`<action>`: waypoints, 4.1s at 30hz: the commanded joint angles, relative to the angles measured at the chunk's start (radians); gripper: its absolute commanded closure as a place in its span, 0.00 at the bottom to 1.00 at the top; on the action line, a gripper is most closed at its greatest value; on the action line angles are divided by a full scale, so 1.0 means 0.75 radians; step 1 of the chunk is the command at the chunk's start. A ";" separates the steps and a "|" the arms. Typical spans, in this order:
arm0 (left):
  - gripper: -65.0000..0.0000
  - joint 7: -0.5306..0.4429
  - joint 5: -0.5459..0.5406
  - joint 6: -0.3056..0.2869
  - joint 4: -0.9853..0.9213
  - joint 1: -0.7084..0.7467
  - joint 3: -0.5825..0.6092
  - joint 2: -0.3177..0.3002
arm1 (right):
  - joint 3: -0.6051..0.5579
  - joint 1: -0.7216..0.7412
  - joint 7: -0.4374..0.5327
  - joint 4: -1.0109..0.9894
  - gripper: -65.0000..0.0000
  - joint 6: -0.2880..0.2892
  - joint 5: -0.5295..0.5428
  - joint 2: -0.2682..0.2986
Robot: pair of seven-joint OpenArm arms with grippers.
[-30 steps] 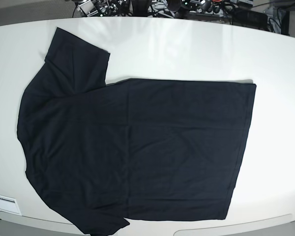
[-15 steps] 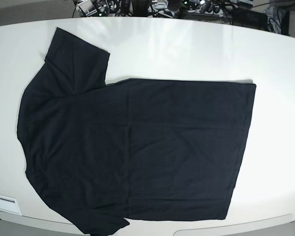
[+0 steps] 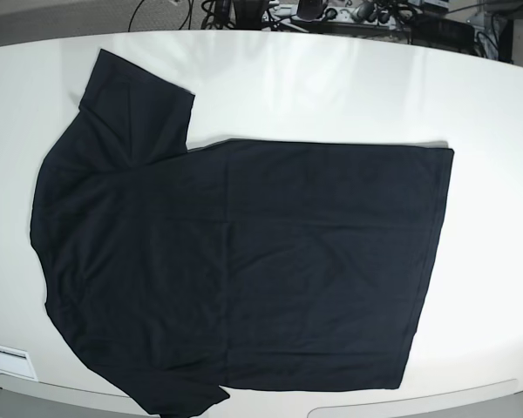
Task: Fold the T-shirt properly
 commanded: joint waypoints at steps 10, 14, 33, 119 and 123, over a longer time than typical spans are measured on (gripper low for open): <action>1.00 0.100 0.022 0.023 0.669 0.474 0.007 -0.310 | 0.004 -0.523 -0.127 0.680 1.00 -0.157 0.001 0.231; 1.00 0.119 0.094 0.081 0.869 0.608 0.007 -0.406 | 0.005 -0.695 -0.136 0.903 1.00 -0.253 -0.077 0.281; 1.00 0.309 0.312 0.064 1.761 0.914 -0.425 -0.435 | 0.005 -0.924 -0.351 1.549 1.00 -0.588 -0.725 0.325; 1.00 -0.508 0.666 -0.423 0.684 -0.972 0.567 -1.192 | 0.317 0.017 0.013 1.070 0.66 0.063 -0.045 0.296; 1.00 -0.387 0.587 -0.423 0.728 -0.967 0.567 -1.201 | 0.318 0.041 -0.121 1.134 1.00 0.010 -0.049 0.306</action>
